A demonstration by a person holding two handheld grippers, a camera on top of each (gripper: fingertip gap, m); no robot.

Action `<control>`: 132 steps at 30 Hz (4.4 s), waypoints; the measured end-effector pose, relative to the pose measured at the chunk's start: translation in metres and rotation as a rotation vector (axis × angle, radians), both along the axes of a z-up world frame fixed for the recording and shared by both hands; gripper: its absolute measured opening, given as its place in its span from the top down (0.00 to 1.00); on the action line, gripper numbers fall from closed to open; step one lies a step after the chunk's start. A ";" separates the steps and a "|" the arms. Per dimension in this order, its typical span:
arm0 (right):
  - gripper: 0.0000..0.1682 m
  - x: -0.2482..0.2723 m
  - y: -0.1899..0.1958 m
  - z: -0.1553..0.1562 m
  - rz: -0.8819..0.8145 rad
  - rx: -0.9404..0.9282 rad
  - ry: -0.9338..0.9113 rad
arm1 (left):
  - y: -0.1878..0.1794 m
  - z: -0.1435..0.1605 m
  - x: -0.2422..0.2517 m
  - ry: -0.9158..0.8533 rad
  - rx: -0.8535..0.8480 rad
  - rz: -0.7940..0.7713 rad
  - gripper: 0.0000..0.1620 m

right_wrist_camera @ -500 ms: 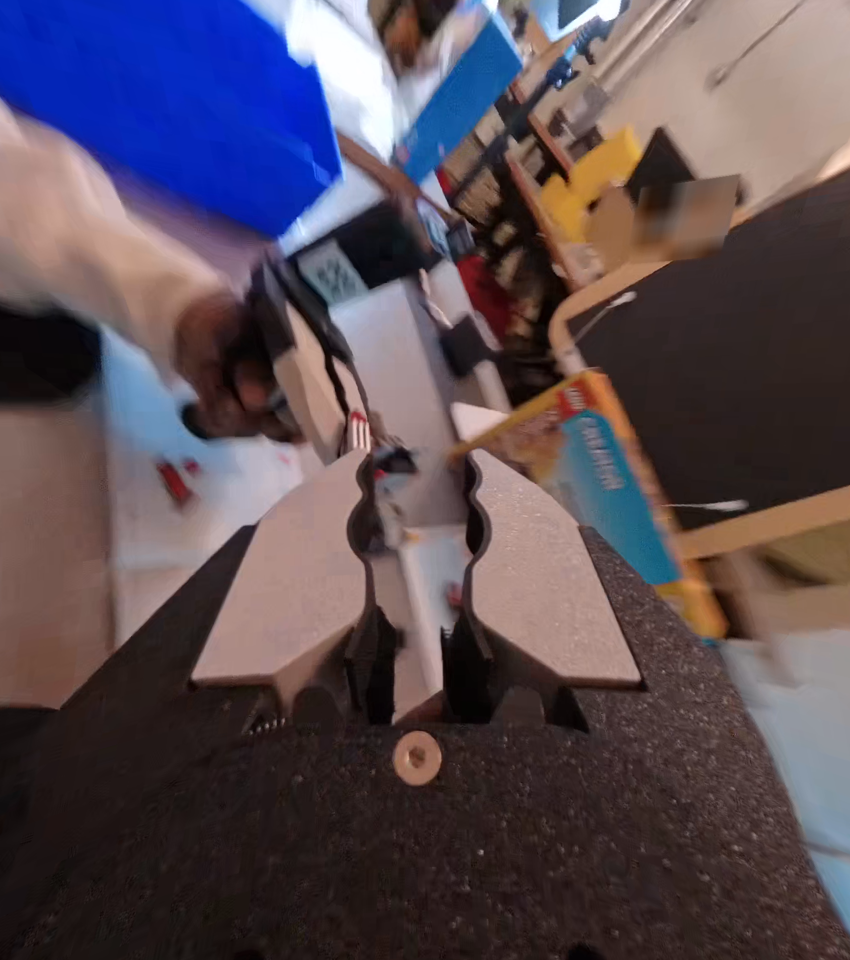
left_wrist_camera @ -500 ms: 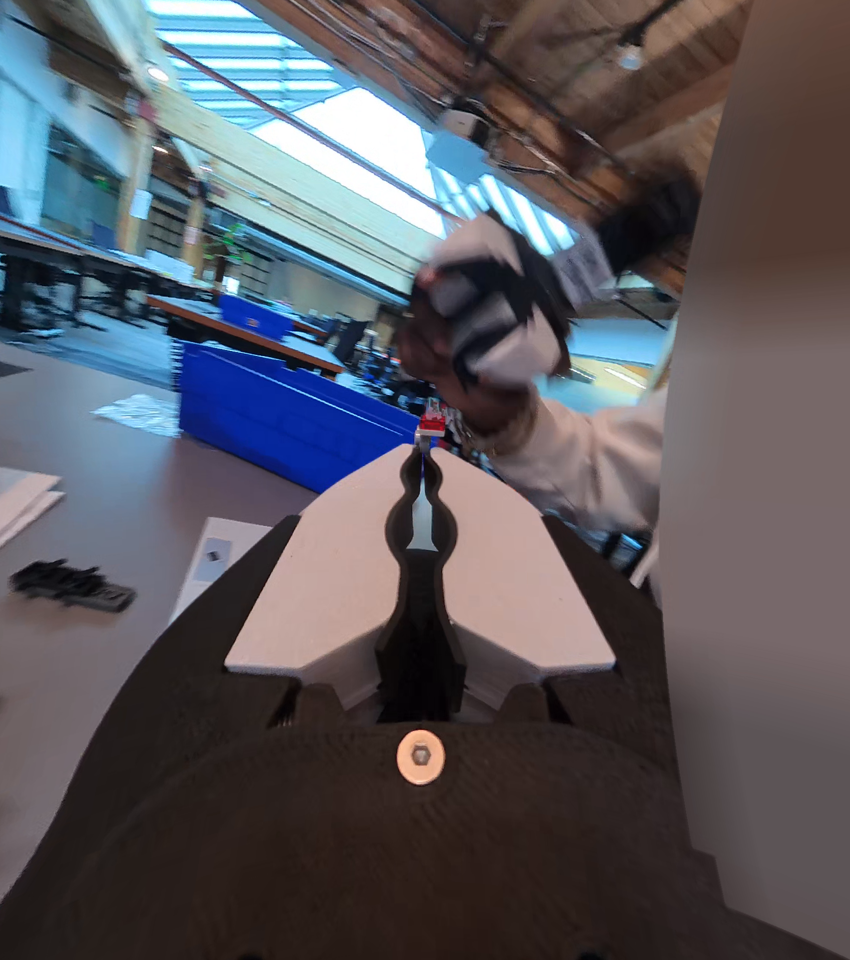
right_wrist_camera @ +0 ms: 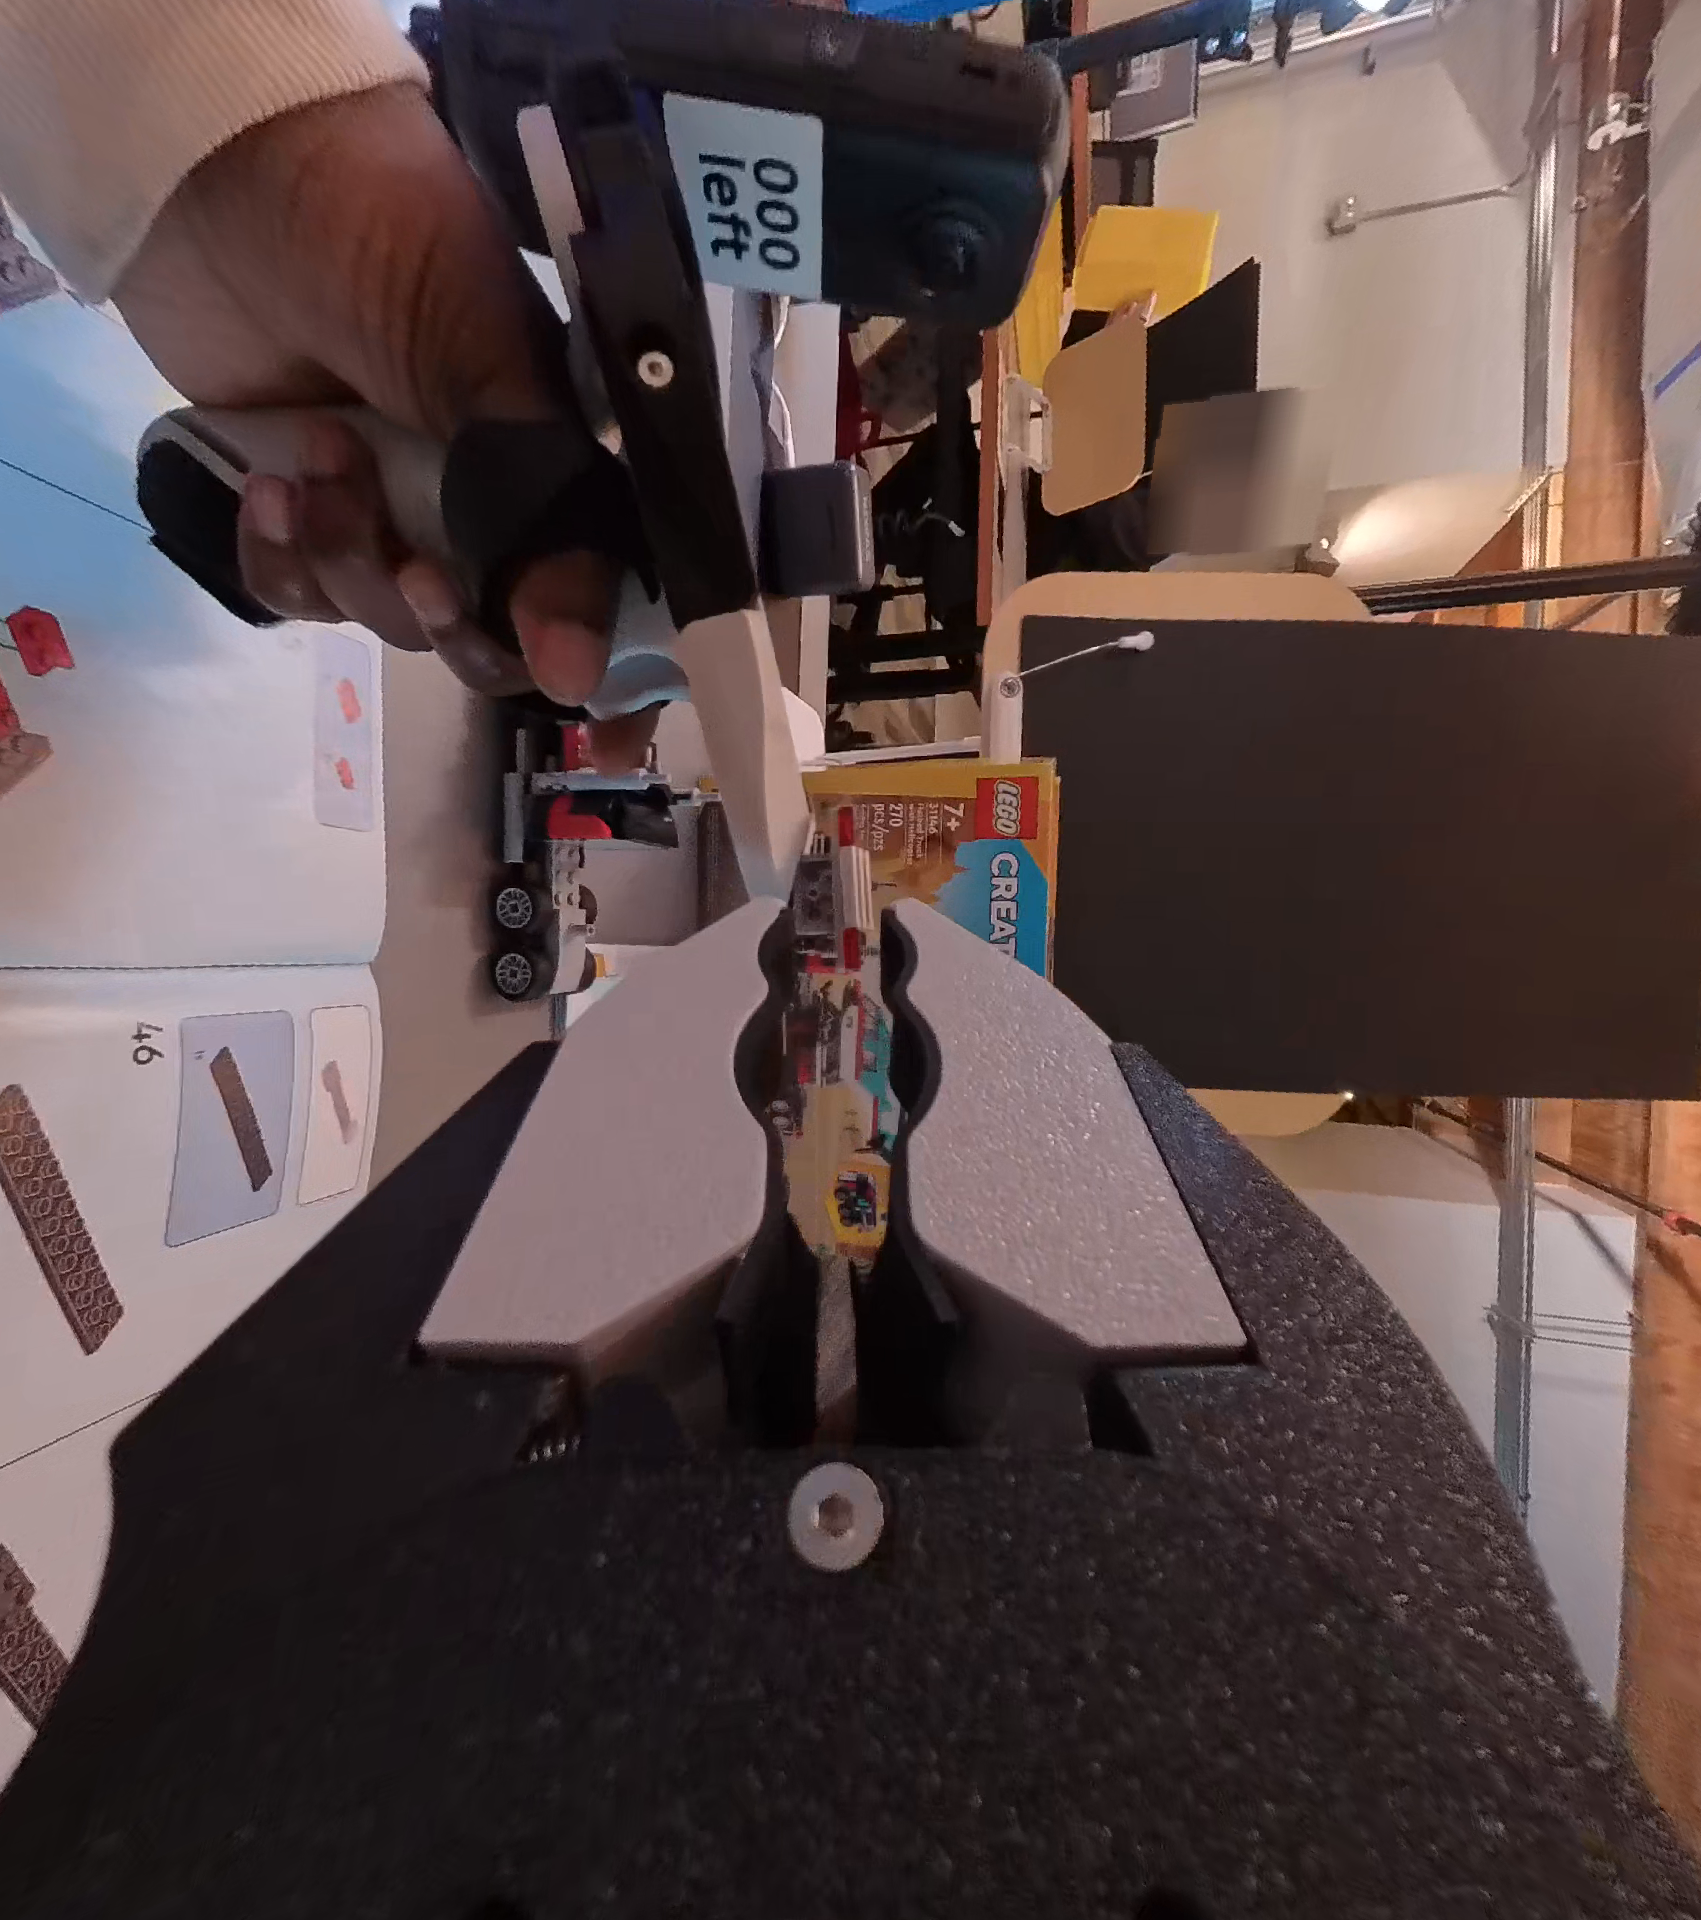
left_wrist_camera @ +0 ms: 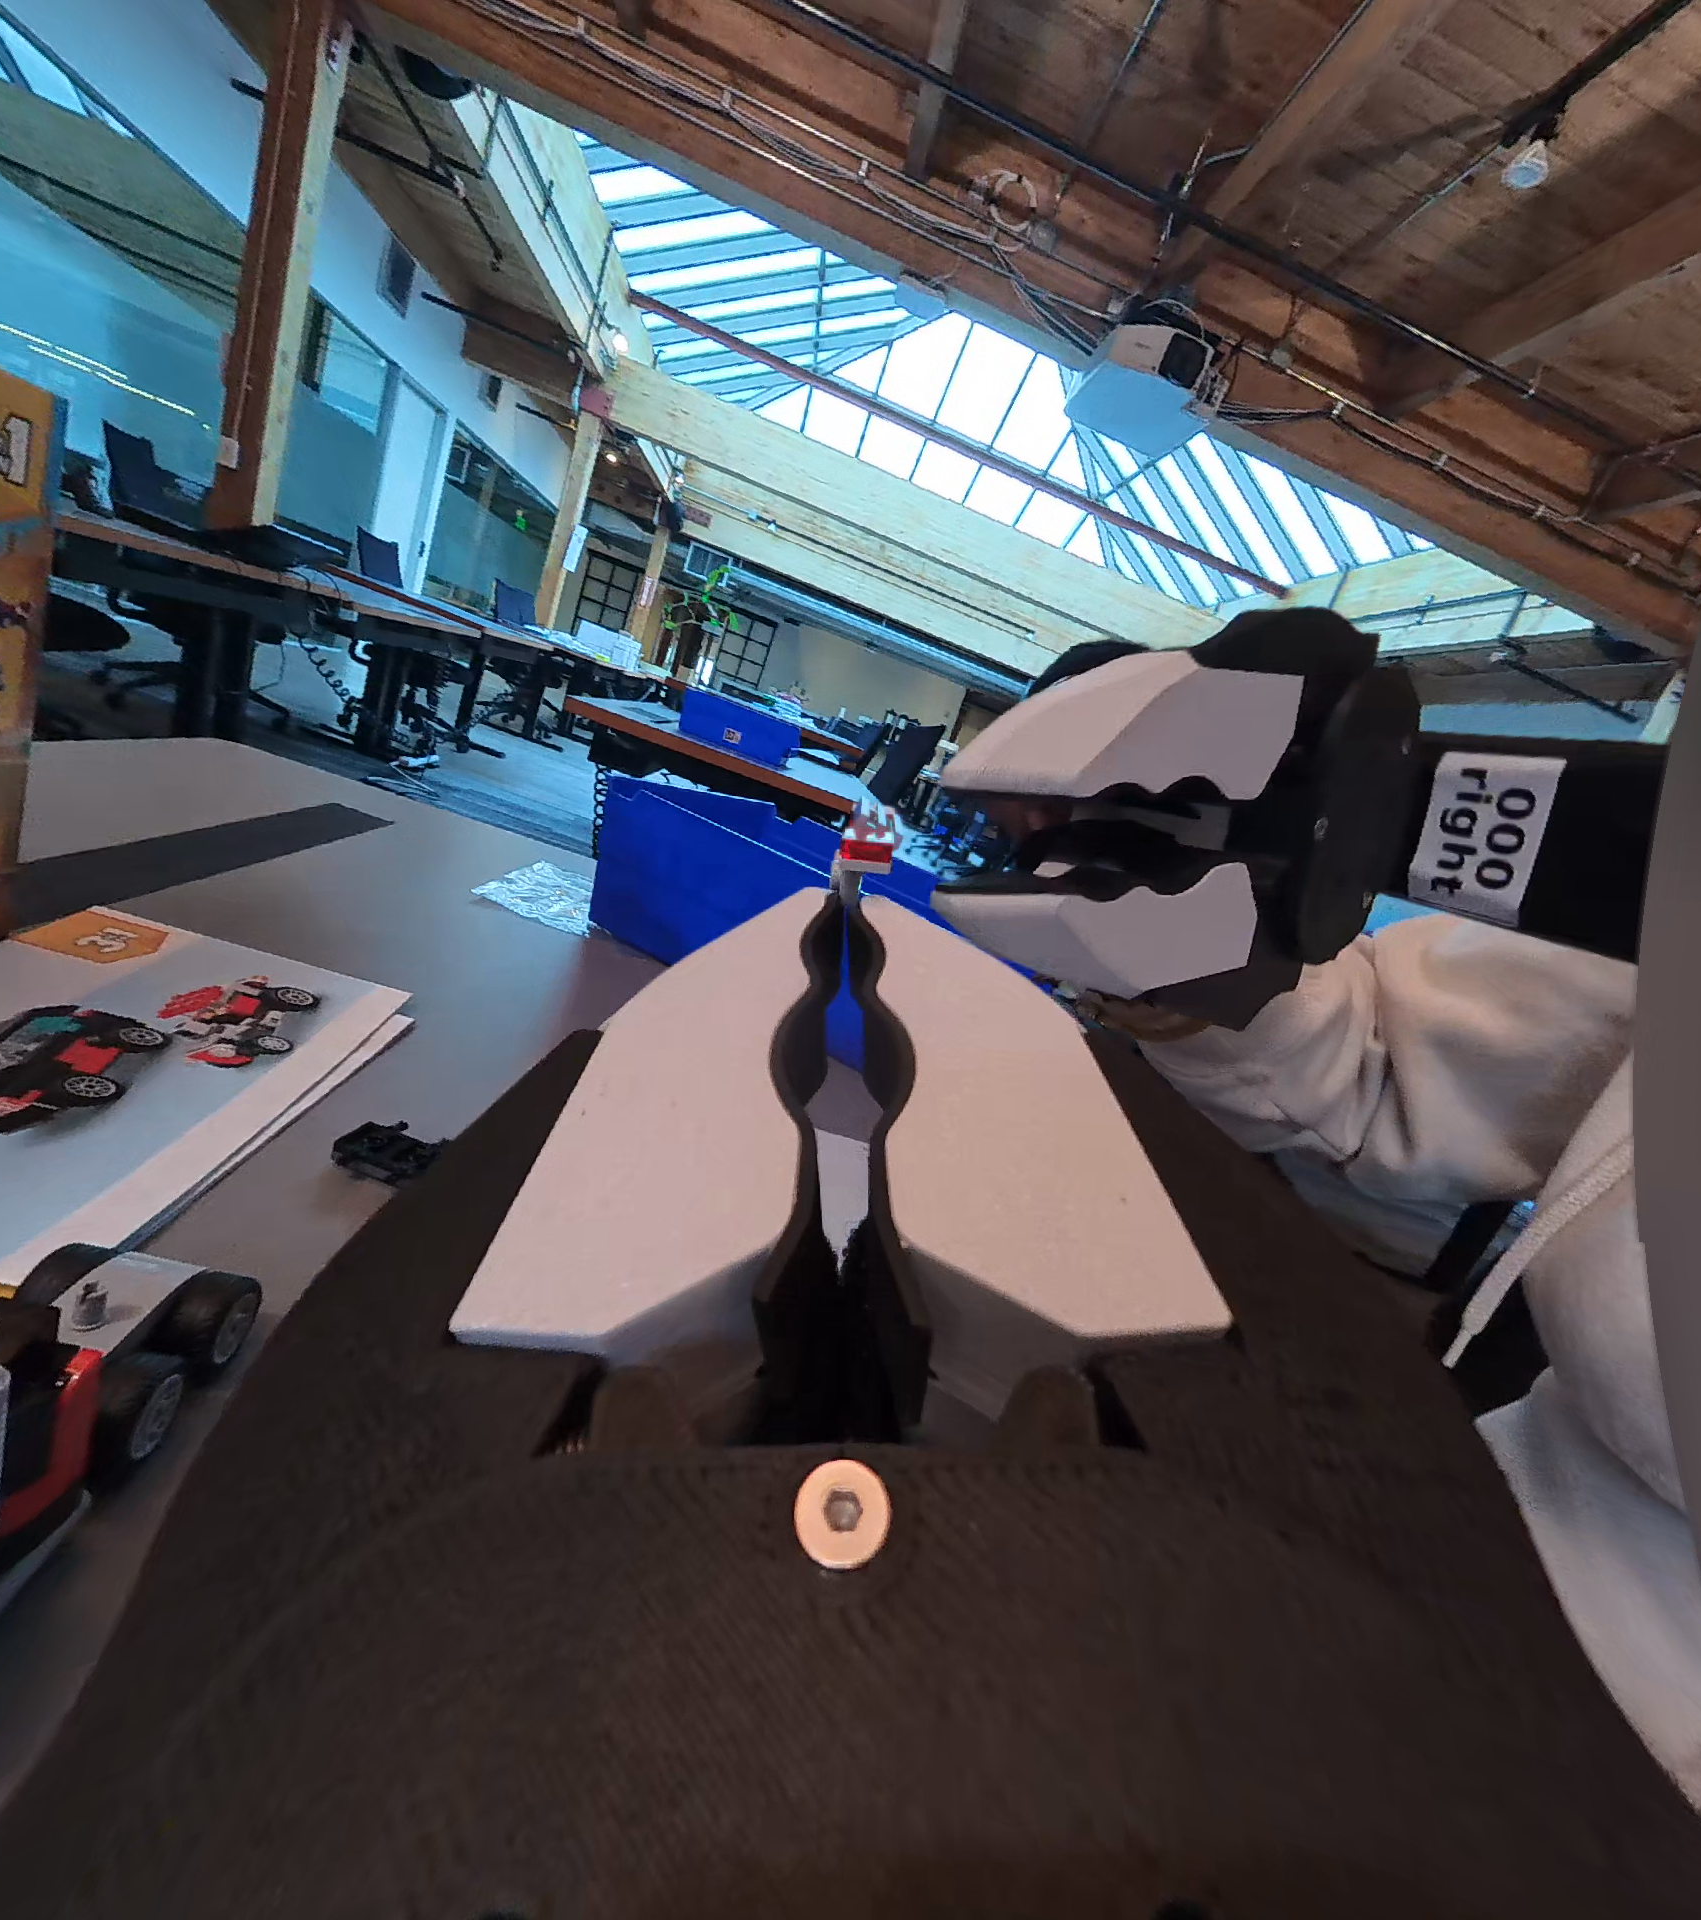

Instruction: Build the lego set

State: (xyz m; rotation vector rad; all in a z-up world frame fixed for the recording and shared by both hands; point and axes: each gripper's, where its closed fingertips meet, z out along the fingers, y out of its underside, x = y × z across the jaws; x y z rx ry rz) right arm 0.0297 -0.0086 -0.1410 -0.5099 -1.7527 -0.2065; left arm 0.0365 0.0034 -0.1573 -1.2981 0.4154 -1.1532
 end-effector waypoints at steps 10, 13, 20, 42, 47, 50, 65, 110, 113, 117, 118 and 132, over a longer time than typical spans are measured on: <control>0.91 -0.005 0.006 -0.001 -0.029 -0.003 -0.015 | 0.002 0.000 0.000 0.044 0.019 0.048 1.00; 0.92 -0.006 0.005 -0.002 -0.024 -0.017 -0.012 | 0.003 -0.001 0.001 0.063 0.022 0.056 1.00; 0.93 -0.006 0.008 -0.003 -0.031 -0.021 -0.022 | 0.002 -0.002 0.005 0.081 0.030 0.052 1.00; 0.97 0.002 0.006 0.001 0.016 -0.012 -0.015 | -0.001 0.003 0.010 0.340 0.252 0.241 1.00; 0.97 0.007 0.002 0.004 0.077 0.001 0.002 | -0.004 0.005 0.013 0.521 0.396 0.367 1.00; 0.97 0.011 0.002 0.003 0.105 0.029 0.011 | -0.004 0.004 0.017 0.621 0.455 0.413 1.00; 0.97 0.032 -0.014 0.020 0.283 0.447 0.114 | -0.035 0.040 0.019 -0.081 -0.011 -0.186 0.89; 0.97 0.029 -0.041 0.025 0.390 0.800 0.115 | -0.049 0.042 0.031 -0.133 -0.240 -0.280 0.93; 0.97 0.026 -0.047 0.013 0.436 0.797 0.075 | -0.055 0.049 0.037 -0.139 -0.217 -0.307 1.00; 0.97 0.024 -0.048 0.024 0.405 0.802 0.128 | -0.058 0.062 0.041 -0.077 -0.176 -0.281 0.99; 0.97 0.026 -0.047 0.029 0.398 0.809 0.139 | -0.053 0.067 0.029 -0.085 -0.165 -0.220 0.92; 0.97 0.030 -0.062 0.032 0.479 0.864 0.126 | -0.068 0.047 0.031 -0.032 -0.254 -0.394 0.91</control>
